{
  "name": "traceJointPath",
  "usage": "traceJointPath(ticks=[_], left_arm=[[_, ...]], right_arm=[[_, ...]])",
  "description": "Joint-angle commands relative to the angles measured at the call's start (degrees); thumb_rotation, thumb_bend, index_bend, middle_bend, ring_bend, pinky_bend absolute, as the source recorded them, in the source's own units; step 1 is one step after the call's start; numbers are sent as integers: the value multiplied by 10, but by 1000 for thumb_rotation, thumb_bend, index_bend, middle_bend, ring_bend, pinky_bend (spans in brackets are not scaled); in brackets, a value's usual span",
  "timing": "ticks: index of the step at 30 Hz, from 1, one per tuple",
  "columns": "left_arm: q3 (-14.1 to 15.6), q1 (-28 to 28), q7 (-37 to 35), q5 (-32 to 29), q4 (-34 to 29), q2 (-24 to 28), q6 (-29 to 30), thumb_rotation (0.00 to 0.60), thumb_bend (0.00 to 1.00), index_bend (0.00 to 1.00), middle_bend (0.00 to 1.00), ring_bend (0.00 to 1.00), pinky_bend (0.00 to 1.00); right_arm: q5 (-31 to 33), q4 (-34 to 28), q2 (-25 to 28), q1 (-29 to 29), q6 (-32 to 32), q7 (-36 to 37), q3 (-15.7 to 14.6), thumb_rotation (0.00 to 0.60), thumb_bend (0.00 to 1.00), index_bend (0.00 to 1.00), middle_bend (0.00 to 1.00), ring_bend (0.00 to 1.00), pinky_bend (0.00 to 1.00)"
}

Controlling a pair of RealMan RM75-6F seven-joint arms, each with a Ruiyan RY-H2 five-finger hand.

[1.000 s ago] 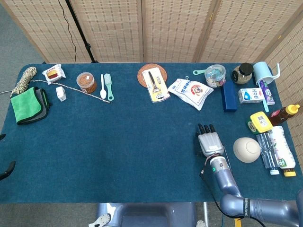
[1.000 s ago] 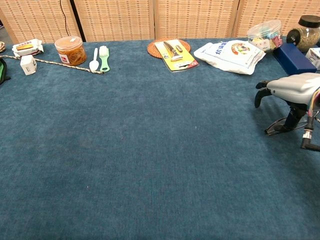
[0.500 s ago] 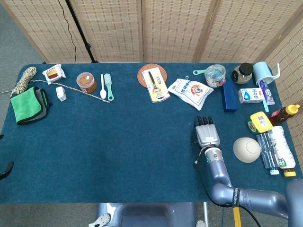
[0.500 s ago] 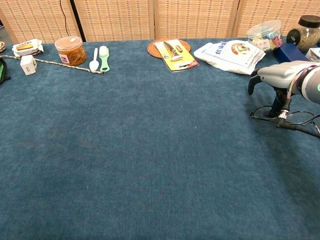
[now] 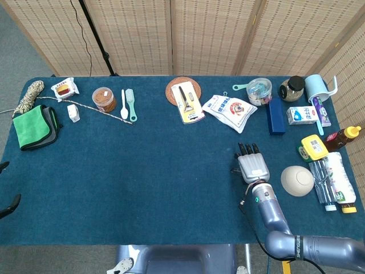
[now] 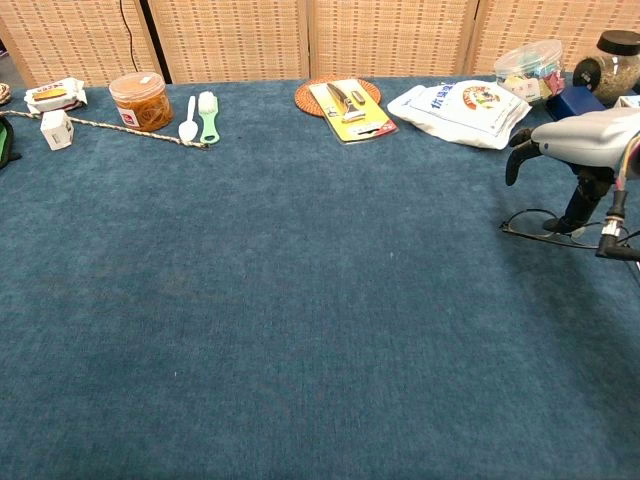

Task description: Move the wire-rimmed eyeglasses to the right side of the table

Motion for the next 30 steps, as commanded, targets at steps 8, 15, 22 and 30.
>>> traceJointPath(ticks=[8,15,22,30], left_arm=[[-1,-2,5,0,-4,2,-2,600,286,152,0,29,23],[-7,-11,19,5,-16,2,-4,600,287,152,0,29,23],[-7,-12,31,3,-24,3,-5,600,288,152,0,28,23],[-9,-13,41,5,-34,6,-2,600,287,152,0,27,22]], right_arm=[[-82,-29,56,-35,-1,49,-41,600,255,263,0,0,0],[-109,-14,70,-60,-5,83,-60,600,10,234,0,0,0],[-141,29,59,-76,-12,106,-71,600,0,251,0,0,0],[-170,65,58,-94,-23,133,-80,600,0,265,0,0,0]])
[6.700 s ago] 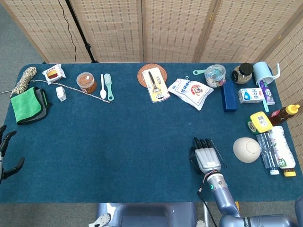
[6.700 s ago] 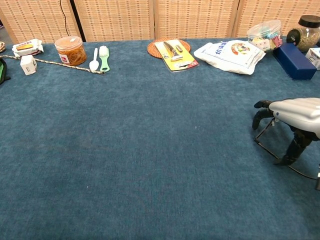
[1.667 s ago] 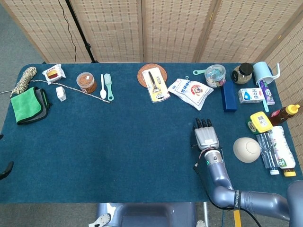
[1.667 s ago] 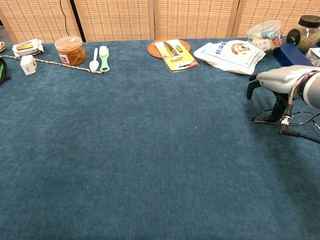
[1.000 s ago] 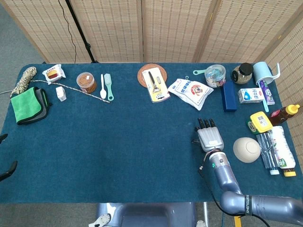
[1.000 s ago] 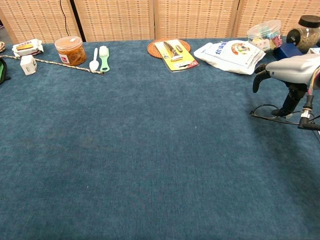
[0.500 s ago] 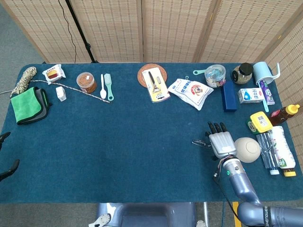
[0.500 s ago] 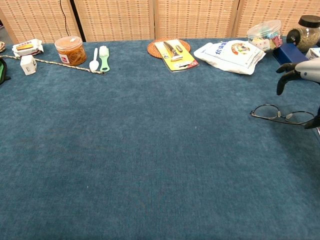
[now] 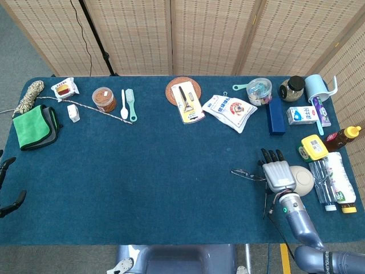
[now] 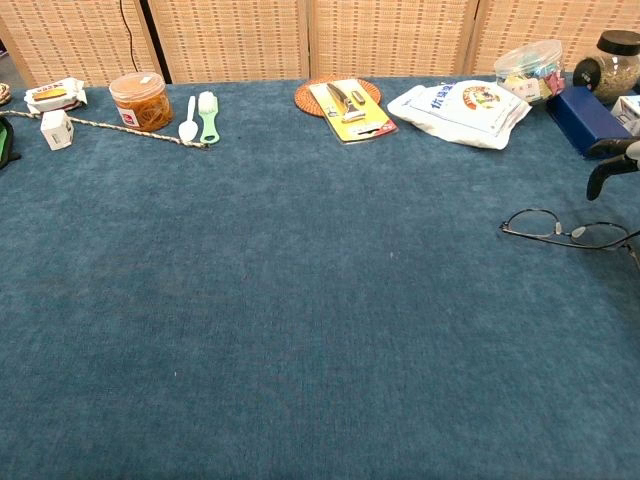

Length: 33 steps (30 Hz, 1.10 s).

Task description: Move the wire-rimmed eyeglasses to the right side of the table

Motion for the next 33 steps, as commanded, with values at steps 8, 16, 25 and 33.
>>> traceJointPath(ticks=[8,16,25,33], left_arm=[[0,0,9,4,-11,3,4,600,286,152,0,27,22],[4,5,8,3,-14,6,7,600,287,152,0,27,22],[6,9,1,0,-11,9,9,600,288,152,0,27,23],[6,12,-7,-5,-3,9,10,600,287,152,0,27,22]], right_arm=[[-30,36,-7,-20,-18,27,-12,600,0,260,0,0,0],[-58,65,-23,-28,-28,40,-10,600,0,251,0,0,0],[-59,71,-32,-29,-37,30,-5,600,0,256,0,0,0],[-51,67,-37,-22,-44,14,6,600,0,269,0,0,0]])
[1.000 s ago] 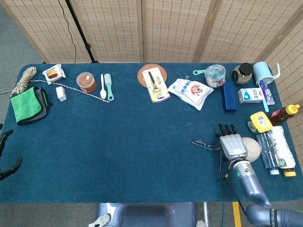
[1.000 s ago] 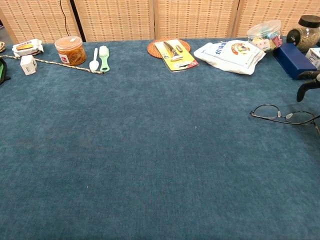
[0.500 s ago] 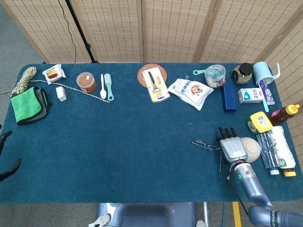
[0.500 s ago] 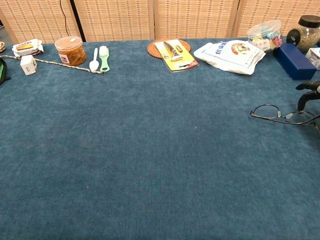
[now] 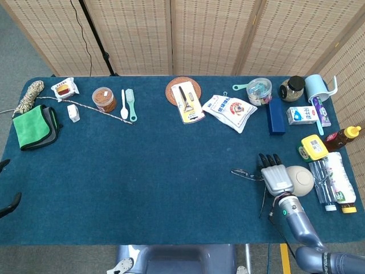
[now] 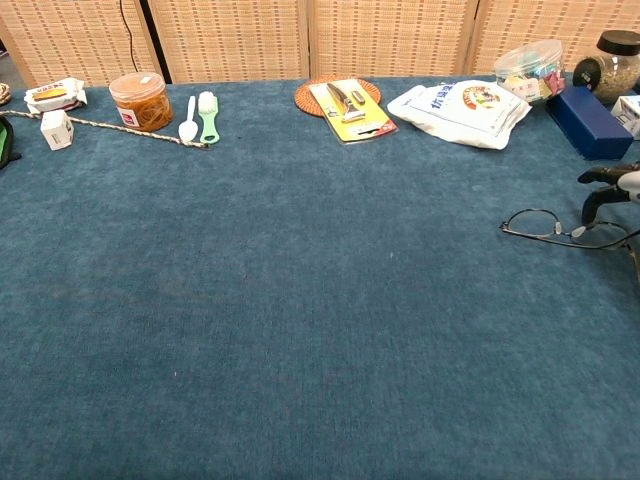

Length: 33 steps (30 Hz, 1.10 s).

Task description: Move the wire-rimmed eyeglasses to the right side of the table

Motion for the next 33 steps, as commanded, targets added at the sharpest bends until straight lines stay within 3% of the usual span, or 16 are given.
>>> traceJointPath(ticks=[1,19,33], left_arm=[[0,1,-2,-1,2,0,0,600,286,152,0,27,22],[-1,0,-6,-12,14,-3,-8,600,287,152,0,23,22],[0,3,-7,-19,15,-2,-9,600,287,152,0,15,22]], right_arm=[[4,-3,-1,3,-2,-5,4,600,0,272,0,0,0],[42,1,-24,21,-9,-43,21,600,0,378,2,0,0],[55,33,-49,30,-18,-35,37,600,0,521,94,0,0]])
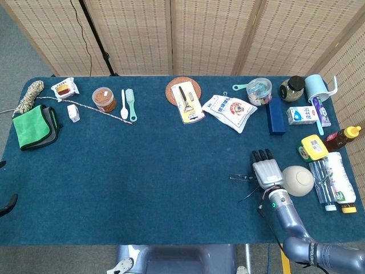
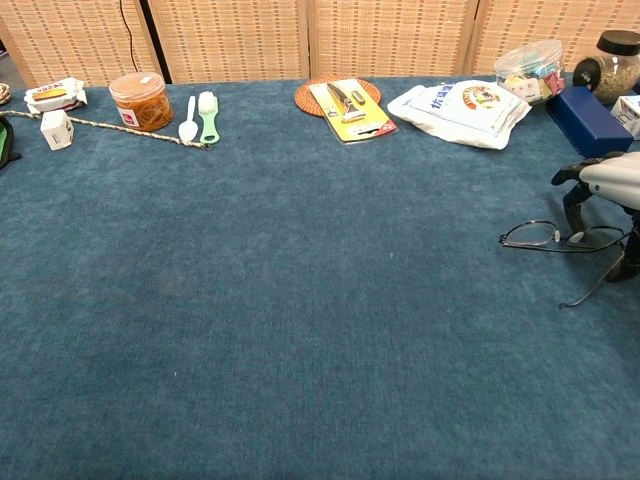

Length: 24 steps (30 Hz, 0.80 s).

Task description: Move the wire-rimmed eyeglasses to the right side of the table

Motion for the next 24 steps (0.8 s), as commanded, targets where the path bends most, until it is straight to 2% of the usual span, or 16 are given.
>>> traceJointPath(ticks=[1,8,24], left_arm=[[0,0,0,-1,0,0,-1,600,288,152,0,15,22],[1,3,-2,-4,0,1,-1,600,287,152,0,10,19],[1,5,-5,-6,2,3,0,600,287,152,0,2,13]], right_arm=[[6,4,-4,4,-3,-1,5,600,0,525,98,0,0],[20,9,-9,16,-6,2,23,600,0,566,132,0,0],[38,30,-28,22,-5,12,36,600,0,634,180,2,0]])
